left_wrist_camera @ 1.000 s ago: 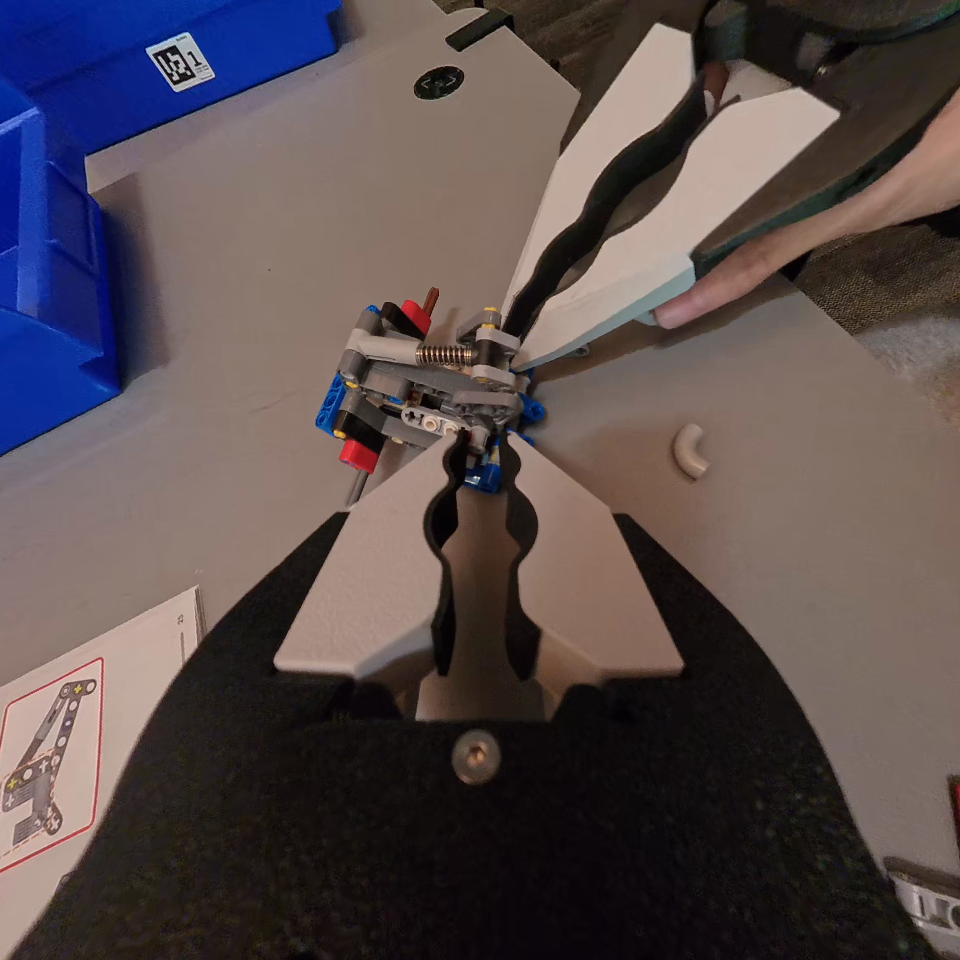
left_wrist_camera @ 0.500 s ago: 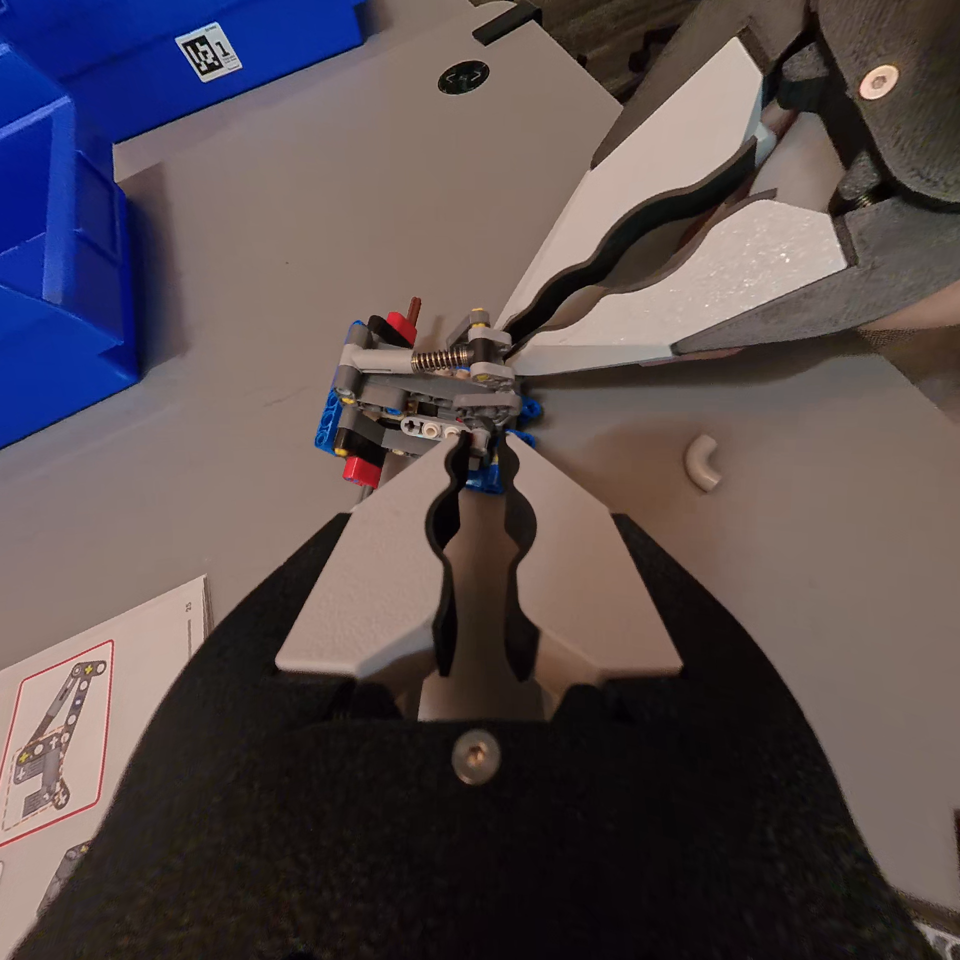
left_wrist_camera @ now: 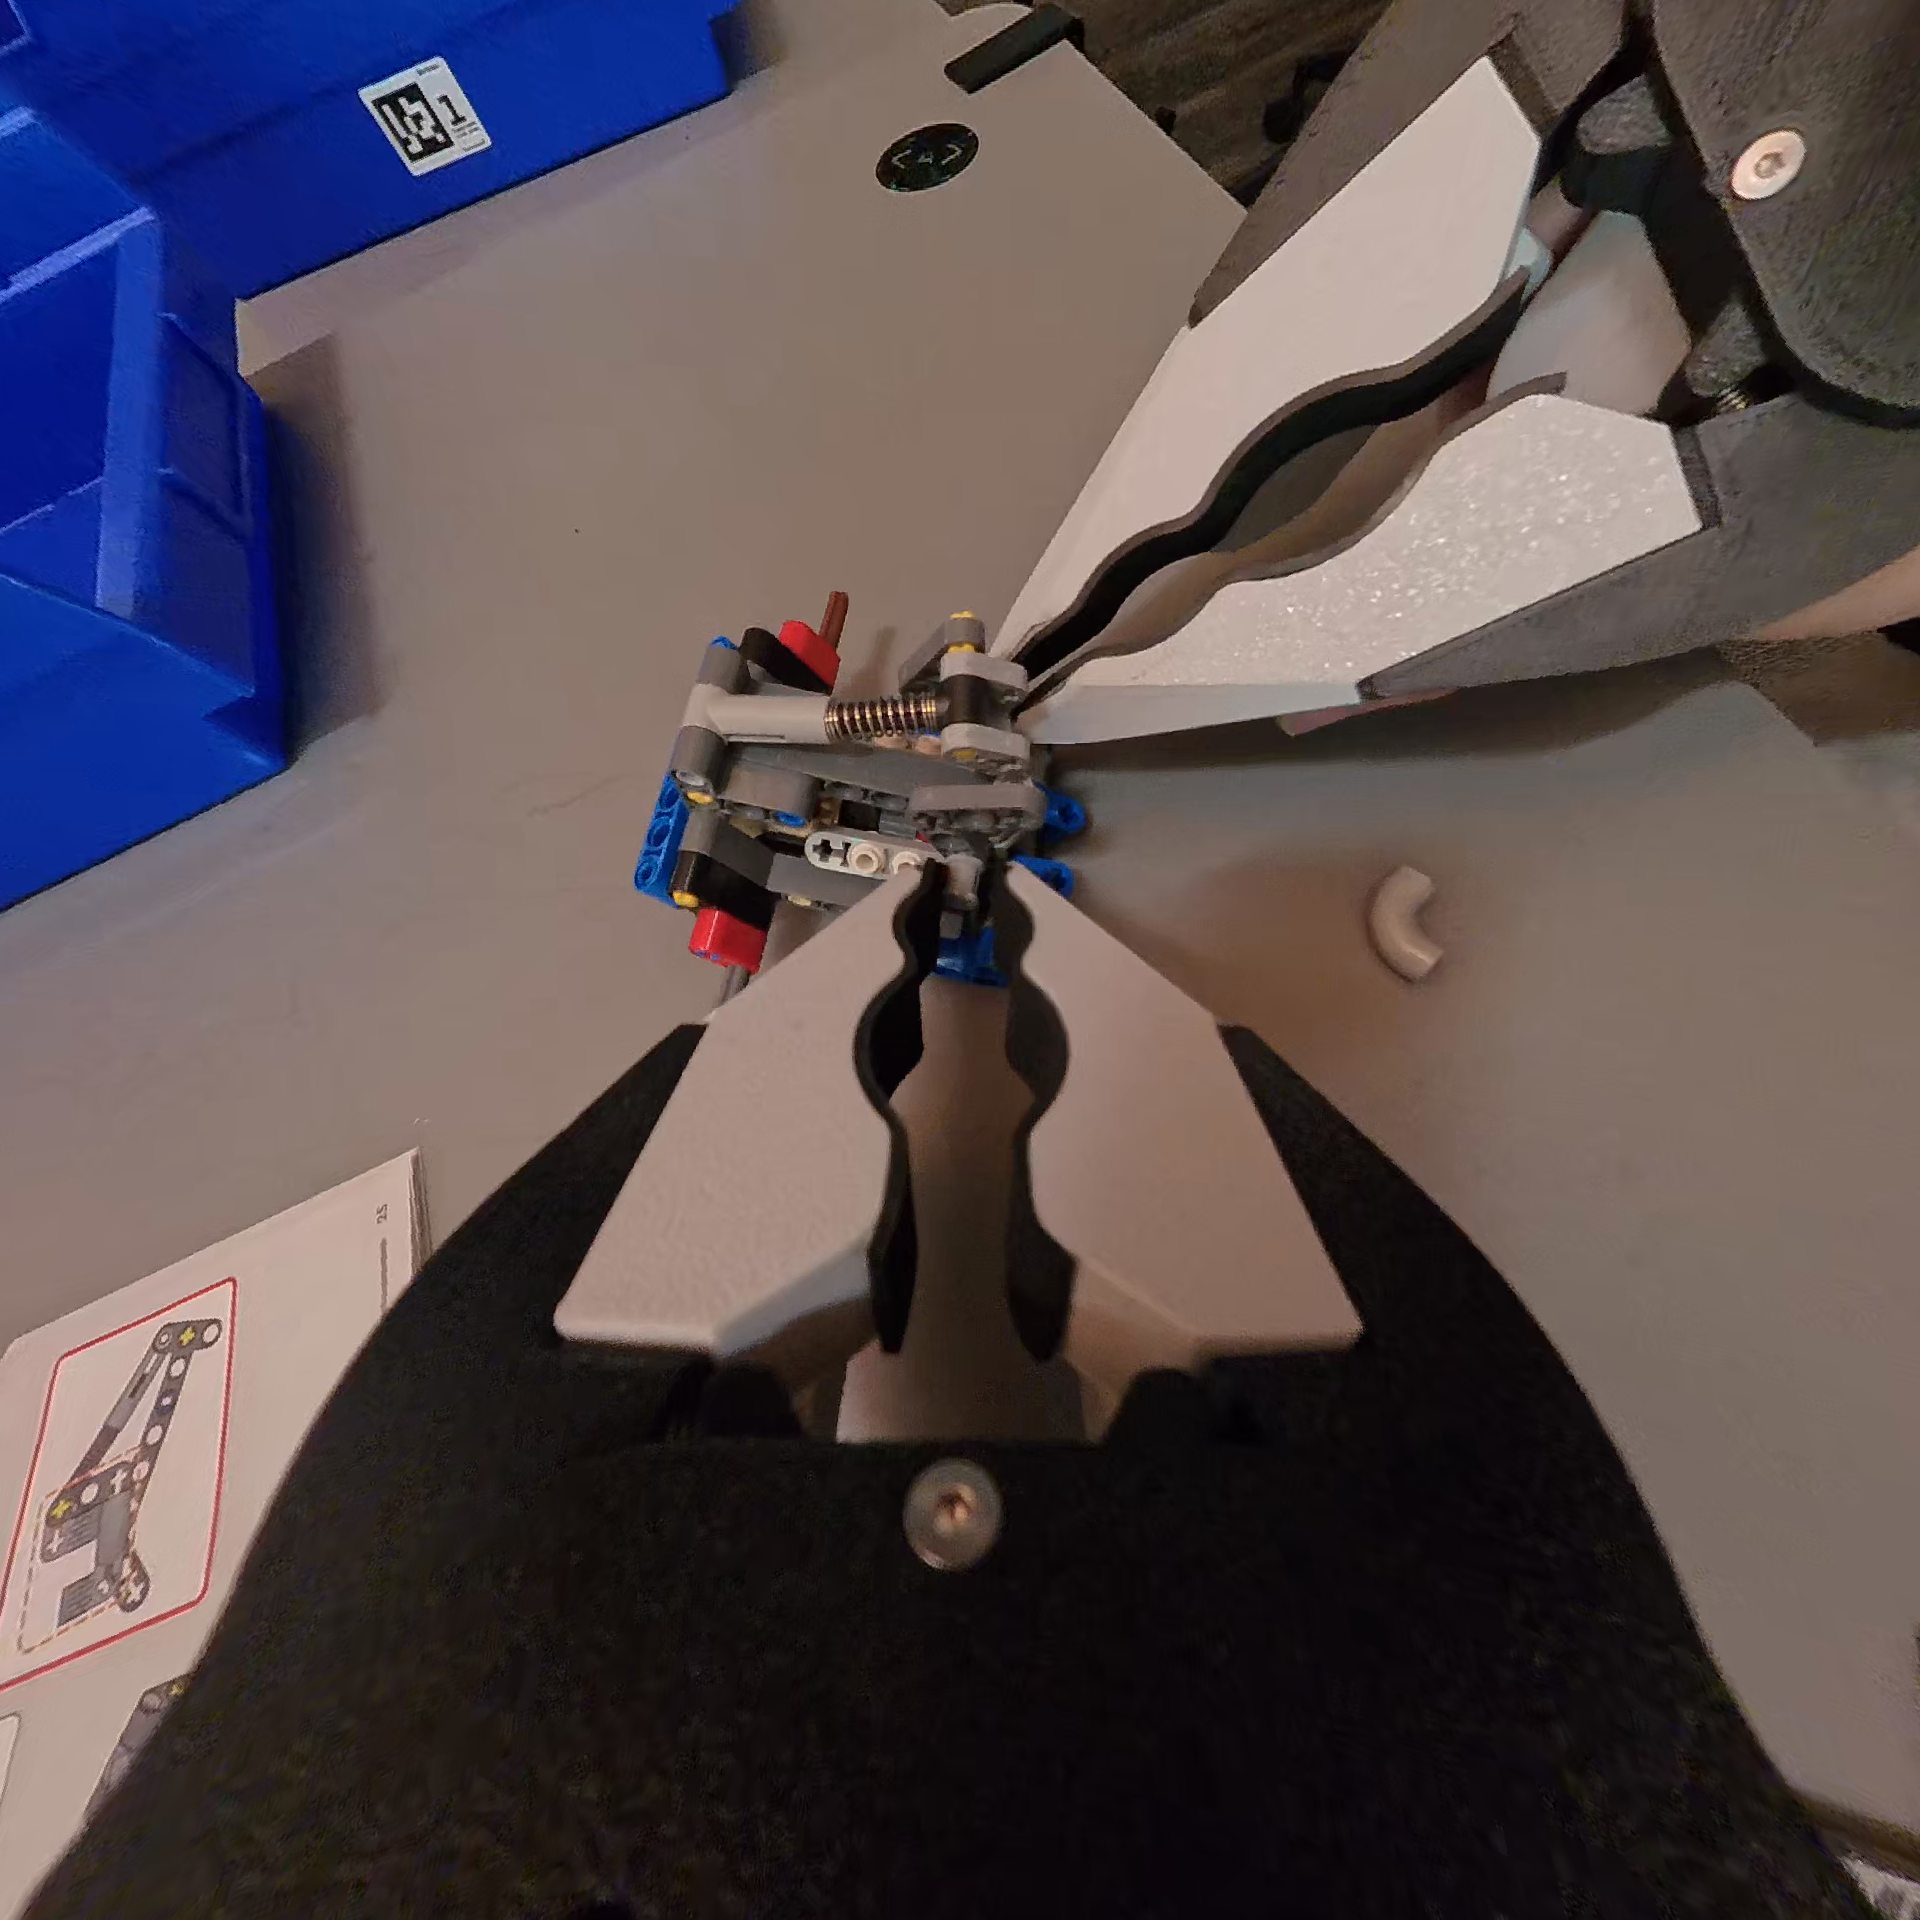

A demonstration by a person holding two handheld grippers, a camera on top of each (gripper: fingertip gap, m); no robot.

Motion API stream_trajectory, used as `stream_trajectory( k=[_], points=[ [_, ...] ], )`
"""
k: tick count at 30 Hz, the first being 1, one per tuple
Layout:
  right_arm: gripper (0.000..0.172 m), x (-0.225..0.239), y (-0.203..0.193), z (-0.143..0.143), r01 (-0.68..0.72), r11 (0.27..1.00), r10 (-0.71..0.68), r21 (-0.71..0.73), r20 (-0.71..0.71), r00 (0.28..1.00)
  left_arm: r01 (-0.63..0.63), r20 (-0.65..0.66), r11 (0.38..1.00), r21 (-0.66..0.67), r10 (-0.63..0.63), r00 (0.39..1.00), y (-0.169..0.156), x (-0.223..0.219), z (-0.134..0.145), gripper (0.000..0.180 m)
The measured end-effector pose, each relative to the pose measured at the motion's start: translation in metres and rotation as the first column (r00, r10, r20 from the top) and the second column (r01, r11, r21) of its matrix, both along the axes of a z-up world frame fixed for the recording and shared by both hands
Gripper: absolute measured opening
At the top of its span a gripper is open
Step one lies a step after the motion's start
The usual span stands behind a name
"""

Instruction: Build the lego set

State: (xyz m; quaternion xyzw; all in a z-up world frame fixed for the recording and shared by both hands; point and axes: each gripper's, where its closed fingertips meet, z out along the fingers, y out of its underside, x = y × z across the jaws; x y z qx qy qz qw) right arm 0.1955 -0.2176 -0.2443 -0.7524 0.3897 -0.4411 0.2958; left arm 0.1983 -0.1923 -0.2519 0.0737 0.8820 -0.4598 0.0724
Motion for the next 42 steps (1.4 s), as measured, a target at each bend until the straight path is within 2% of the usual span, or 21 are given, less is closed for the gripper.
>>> stream_trajectory(
  k=[1,5,10,17,23,28,31,36,42],
  points=[
    [0.001,0.0003,-0.0002,-0.0005,0.006,1.0,-0.006,0.003,-0.005,1.0,-0.009,0.009,1.0,0.0,0.009,1.0,-0.0001,0.0011,-0.0001,0.004],
    [0.001,0.0045,-0.0007,-0.0009,0.065,0.998,-0.065,-0.019,-0.016,0.998,-0.022,0.005,1.0,0.0,0.022,1.0,0.0004,0.0029,0.0002,0.004],
    [0.001,0.0057,0.0001,-0.0019,0.084,0.996,-0.081,0.043,-0.056,0.995,-0.039,0.002,0.999,0.0,0.039,0.999,0.0008,0.0046,0.0003,0.004],
    [0.009,0.0027,0.0007,0.0034,-0.076,0.995,0.077,0.061,-0.026,0.997,-0.018,0.01,1.0,-0.002,0.018,1.0,-0.0001,0.0022,0.0002,0.004],
    [0.003,0.0023,0.0015,0.002,-0.146,0.989,0.147,0.022,-0.03,0.989,-0.015,0.011,1.0,-0.002,0.015,1.0,0.0001,0.0025,0.0005,0.004],
    [0.003,0.0044,0.0,0.0021,-0.127,0.992,0.126,-0.01,-0.023,0.992,-0.01,0.104,1.0,-0.008,0.011,0.994,-0.0015,0.0039,0.0009,0.003],
    [0.003,0.0057,0.0002,0.0022,-0.118,0.993,0.118,-0.001,-0.031,0.993,-0.014,0.08,1.0,-0.006,0.014,0.997,-0.0013,0.0045,0.0009,0.003],
    [0.002,0.0074,-0.0001,0.0017,-0.015,1.0,0.017,0.027,-0.044,0.999,-0.027,0.095,1.0,-0.005,0.028,0.995,-0.0015,0.0057,0.0008,0.003],
    [0.002,0.0081,-0.0002,-0.0001,0.004,1.0,-0.004,-0.003,-0.045,0.999,-0.044,0.104,0.999,-0.005,0.045,0.994,-0.0015,0.0079,0.0007,0.003]
  ],
)
